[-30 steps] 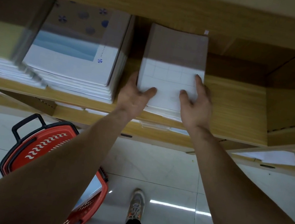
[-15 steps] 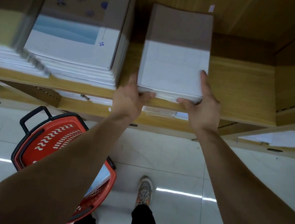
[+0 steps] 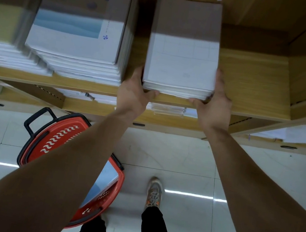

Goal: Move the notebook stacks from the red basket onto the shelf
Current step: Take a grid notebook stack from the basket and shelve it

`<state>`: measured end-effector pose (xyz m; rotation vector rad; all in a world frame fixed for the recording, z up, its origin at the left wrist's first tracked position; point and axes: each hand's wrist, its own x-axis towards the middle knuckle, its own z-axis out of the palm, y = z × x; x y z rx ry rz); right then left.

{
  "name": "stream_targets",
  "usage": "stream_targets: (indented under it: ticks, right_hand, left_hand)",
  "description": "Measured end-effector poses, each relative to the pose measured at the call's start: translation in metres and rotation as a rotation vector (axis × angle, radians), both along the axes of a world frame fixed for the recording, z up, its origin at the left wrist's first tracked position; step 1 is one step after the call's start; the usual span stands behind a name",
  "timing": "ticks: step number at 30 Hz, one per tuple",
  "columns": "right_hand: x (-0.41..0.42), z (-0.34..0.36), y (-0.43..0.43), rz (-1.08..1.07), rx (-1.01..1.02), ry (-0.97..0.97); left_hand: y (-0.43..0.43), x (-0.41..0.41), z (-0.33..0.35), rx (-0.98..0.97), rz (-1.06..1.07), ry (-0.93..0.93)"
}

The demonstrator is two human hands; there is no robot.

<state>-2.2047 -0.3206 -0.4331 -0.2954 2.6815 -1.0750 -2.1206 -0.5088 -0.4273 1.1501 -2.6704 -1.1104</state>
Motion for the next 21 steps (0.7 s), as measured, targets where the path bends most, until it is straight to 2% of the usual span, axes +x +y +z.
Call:
stream_targets:
  ticks: [4,9,11,15,18,21]
  right_hand:
    - [-0.008,-0.004,-0.002,-0.066,-0.044,0.051]
    - [-0.015,-0.009,0.001,-0.086,-0.052,0.081]
    - [-0.013,-0.006,0.001,-0.043,-0.038,0.073]
    - [-0.008,0.011,0.003,0.053,-0.100,-0.024]
    - [-0.005,0.019,0.002,0.028,-0.100,-0.091]
    - [-0.003,0.015,-0.007,-0.049,-0.011,-0.042]
  left_hand:
    - [0.006,-0.005,-0.004,-0.066,0.045,0.021]
    - [0.006,-0.004,-0.003,-0.035,0.049,0.067]
    - [0.005,-0.003,0.000,0.019,0.021,0.076]
    - [0.005,0.006,0.006,0.259,0.003,0.140]
    - [0.005,0.005,0.006,0.298,-0.014,0.139]
    - [0.003,0.000,0.007,0.270,-0.015,0.083]
